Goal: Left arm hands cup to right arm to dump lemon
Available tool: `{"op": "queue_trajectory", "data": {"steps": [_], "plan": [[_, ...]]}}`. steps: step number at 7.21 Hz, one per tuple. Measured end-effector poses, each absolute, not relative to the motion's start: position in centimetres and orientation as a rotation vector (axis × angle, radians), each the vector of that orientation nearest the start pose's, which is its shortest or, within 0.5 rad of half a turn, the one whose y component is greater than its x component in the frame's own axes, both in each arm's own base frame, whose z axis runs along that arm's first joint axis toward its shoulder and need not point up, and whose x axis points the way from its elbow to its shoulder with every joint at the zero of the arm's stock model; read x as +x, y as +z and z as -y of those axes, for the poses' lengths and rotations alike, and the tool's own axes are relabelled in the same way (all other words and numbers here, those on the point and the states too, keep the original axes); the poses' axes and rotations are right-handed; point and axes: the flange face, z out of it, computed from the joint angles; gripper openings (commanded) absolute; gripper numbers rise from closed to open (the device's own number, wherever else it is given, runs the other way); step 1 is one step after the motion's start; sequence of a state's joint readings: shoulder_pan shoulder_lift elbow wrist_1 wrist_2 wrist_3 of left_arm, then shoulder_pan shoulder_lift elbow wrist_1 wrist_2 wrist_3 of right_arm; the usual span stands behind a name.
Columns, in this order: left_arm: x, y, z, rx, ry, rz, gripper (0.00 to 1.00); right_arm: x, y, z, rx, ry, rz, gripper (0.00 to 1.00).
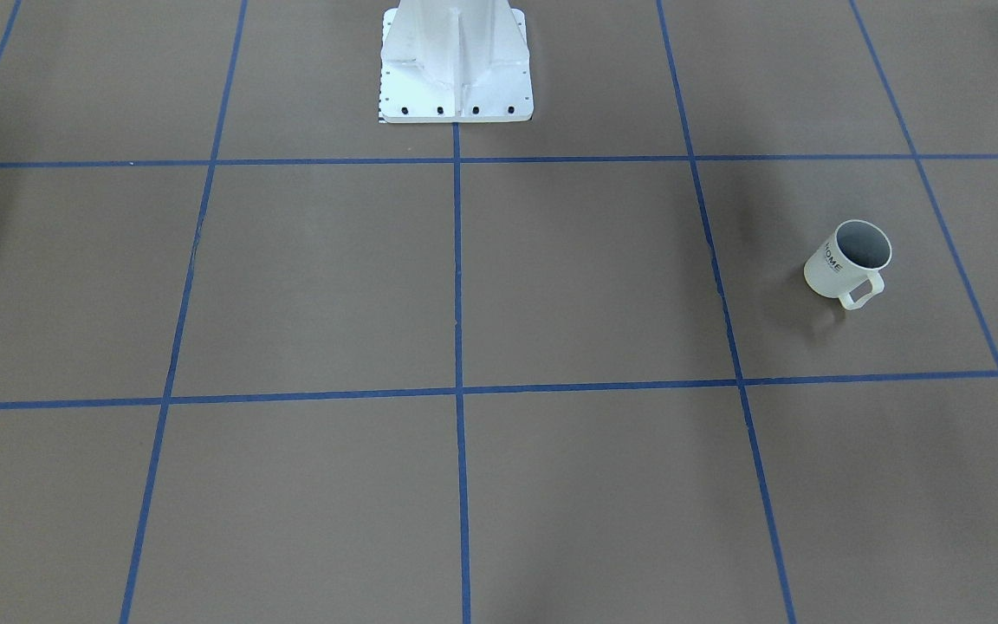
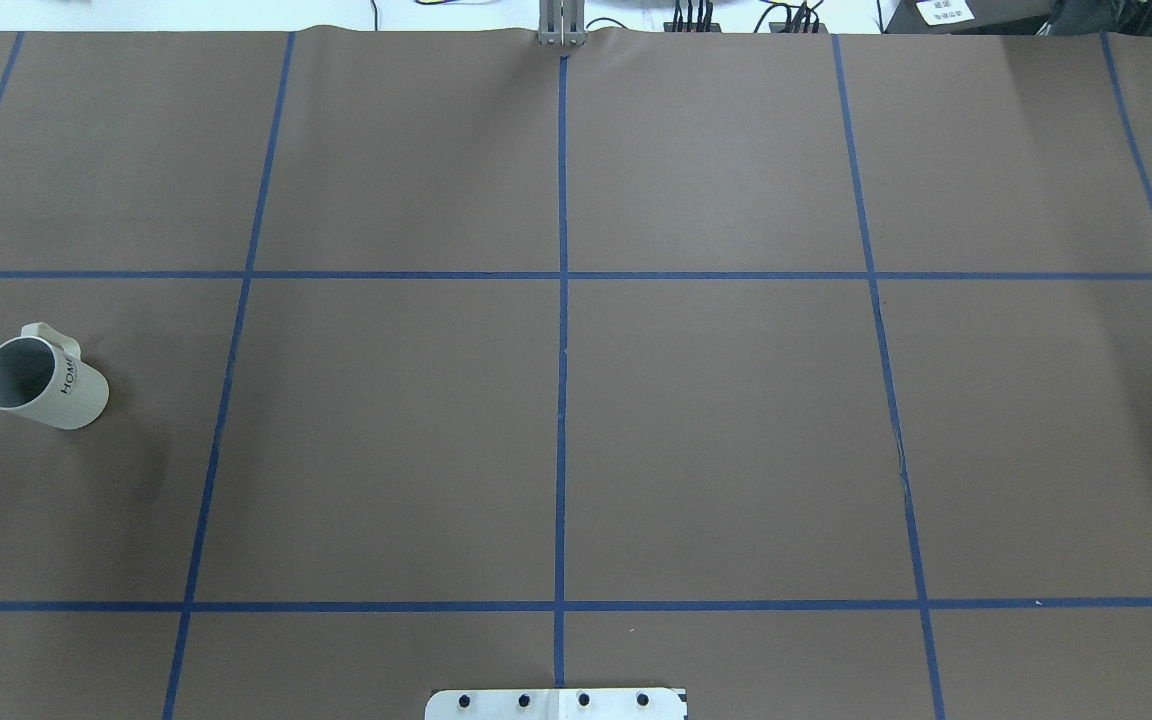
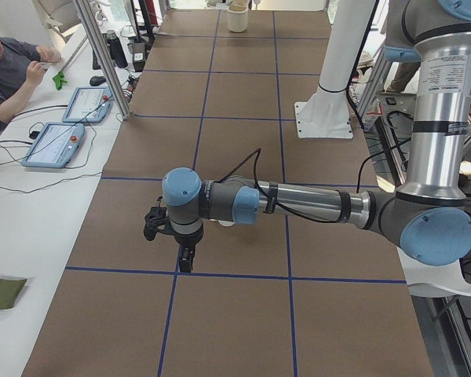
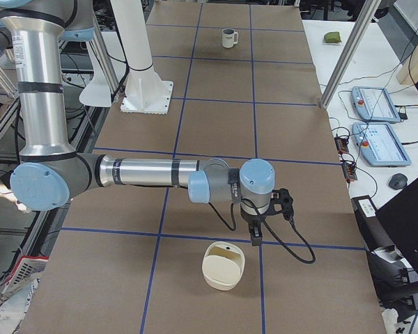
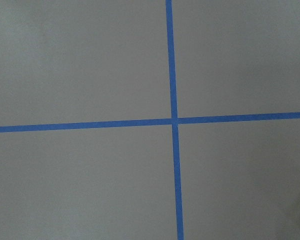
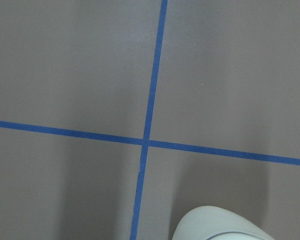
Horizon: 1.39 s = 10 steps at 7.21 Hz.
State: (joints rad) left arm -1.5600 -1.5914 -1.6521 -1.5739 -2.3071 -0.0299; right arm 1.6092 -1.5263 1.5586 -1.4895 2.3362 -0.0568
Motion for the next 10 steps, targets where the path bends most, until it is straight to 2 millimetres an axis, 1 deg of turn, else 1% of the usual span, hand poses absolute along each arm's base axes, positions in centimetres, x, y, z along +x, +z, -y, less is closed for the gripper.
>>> {"op": "queue_trajectory", "data": {"steps": [2,3,4,6,7,8,9,10], "plan": [[-6.2,60.9,50.6,0.090,0.024,-0.738,1.00,8.4,63.4,51.5,0.146,-0.062,0.759,1.00],[-6.3,60.3,50.6,0.103,0.026,-0.738,1.00,8.4,63.2,51.6,0.151,-0.064,0.759,1.00],[-6.6,59.3,50.5,0.125,0.027,-0.736,1.00,8.3,62.6,51.8,0.161,-0.070,0.760,1.00],[-7.1,57.7,50.8,0.166,0.030,-0.685,1.00,7.6,61.1,52.3,0.184,-0.092,0.762,1.00],[-7.1,56.5,51.0,0.189,0.024,-0.671,1.00,6.9,59.5,52.7,0.206,-0.112,0.763,1.00],[-6.4,54.4,51.1,0.210,0.014,-0.685,1.00,6.4,57.6,53.1,0.238,-0.134,0.761,1.00],[-4.3,52.6,51.0,0.205,0.006,-0.728,1.00,5.9,56.1,53.2,0.260,-0.151,0.765,1.00],[-0.8,50.7,50.6,0.168,-0.016,-0.775,1.00,5.2,55.5,53.3,0.269,-0.167,0.771,1.00]]}}
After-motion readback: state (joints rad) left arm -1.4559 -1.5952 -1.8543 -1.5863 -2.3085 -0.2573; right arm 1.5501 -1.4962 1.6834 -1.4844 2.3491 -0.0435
